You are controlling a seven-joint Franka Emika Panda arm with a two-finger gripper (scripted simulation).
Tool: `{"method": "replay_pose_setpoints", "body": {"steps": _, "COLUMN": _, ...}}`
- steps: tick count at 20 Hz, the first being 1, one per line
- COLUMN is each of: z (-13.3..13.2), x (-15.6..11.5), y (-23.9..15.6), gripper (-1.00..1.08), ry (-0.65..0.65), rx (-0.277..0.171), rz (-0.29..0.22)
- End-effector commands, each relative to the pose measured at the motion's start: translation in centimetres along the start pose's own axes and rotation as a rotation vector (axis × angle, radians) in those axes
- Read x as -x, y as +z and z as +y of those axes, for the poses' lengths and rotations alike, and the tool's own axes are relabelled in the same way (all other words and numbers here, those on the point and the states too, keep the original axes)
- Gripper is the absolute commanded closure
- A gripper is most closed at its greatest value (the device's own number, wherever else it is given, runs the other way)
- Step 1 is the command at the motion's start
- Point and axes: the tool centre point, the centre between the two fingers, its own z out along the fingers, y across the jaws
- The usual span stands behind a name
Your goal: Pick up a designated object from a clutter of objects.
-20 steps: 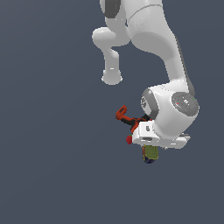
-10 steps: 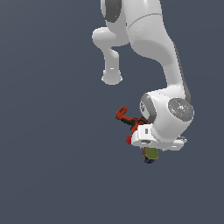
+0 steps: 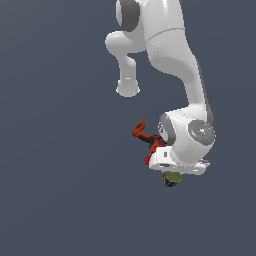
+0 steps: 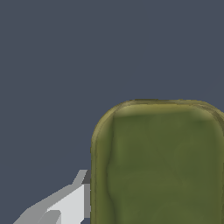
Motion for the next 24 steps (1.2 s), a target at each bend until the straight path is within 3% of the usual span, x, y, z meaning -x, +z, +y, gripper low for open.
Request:
{"method": "replay_pose_setpoints", "body": {"steps": 1, "z": 0.0, "x": -0.1, "y": 0.0, "gripper": 1.08, "ry": 0.000, "rx": 0.000, "rz": 0.001}}
{"method": "replay_pose_setpoints", "body": {"steps": 15, "z": 0.1, "x": 0.2, "y": -0.3, "gripper": 1.08, "ry": 0.000, "rx": 0.000, "rz": 0.000}}
{"method": "replay_pose_setpoints", "body": {"steps": 24, "z": 1.4, "x": 2.1, "y": -2.8, "gripper": 1.08, "ry": 0.000, "rx": 0.000, "rz": 0.000}}
